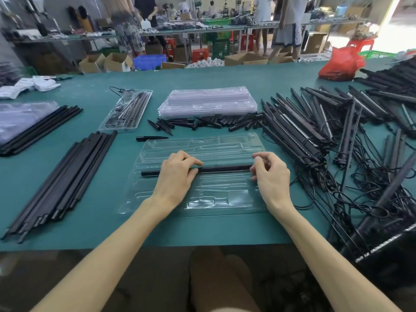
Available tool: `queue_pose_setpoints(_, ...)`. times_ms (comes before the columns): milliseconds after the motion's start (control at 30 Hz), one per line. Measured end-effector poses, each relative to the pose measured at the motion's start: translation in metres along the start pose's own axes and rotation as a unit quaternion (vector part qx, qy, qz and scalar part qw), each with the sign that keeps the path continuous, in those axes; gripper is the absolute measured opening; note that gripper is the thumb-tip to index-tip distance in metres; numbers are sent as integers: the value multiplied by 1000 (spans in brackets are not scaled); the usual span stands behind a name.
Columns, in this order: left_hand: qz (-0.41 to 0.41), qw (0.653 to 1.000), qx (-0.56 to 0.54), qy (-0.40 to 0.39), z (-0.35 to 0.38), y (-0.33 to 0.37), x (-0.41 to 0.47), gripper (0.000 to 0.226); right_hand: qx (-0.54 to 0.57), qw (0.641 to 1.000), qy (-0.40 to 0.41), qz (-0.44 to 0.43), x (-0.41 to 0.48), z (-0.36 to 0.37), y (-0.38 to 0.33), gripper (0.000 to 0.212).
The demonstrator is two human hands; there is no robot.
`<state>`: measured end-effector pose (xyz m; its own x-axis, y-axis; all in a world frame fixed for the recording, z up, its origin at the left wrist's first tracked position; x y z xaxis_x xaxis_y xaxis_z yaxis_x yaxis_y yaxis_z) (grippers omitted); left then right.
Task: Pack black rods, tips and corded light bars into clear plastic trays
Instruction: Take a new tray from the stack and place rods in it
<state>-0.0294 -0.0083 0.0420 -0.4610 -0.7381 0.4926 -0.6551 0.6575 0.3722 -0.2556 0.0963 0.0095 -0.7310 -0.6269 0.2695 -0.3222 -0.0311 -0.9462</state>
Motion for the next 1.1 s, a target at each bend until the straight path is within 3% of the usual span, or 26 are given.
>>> queue_pose_setpoints(333,27,1000,13,-6,2,5,-2,16,-32,999,-41,6,-4,9,-1,17)
queue_pose_setpoints(800,86,992,87,-6,1,24,-6,14,-134,987,-63,-55,-8,21,-12,18)
queue_pose_setpoints(900,109,984,140,-11,2,29,-4,12,-214,965,-66,-135,-17,28,-27,18)
queue_pose_setpoints(1000,113,975,185,-43,10,30,-3,15,-335,901,-86,-263,-36,46,-45,15)
queue_pose_setpoints(1100,114,970,204,-60,14,35,1,10,-352,879,-106,-303,-42,50,-60,18)
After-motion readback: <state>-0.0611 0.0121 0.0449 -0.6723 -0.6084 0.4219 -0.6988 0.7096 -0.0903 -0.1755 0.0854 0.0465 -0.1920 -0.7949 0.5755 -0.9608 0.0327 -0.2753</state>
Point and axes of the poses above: each hand's wrist, its own x-axis towards the middle knuckle, its own z-axis out of the palm, y = z × x, the point moved 10 cm from there along x, towards the middle knuckle, and after that the axes turned 5 degrees about y, right-handed, at the moved point
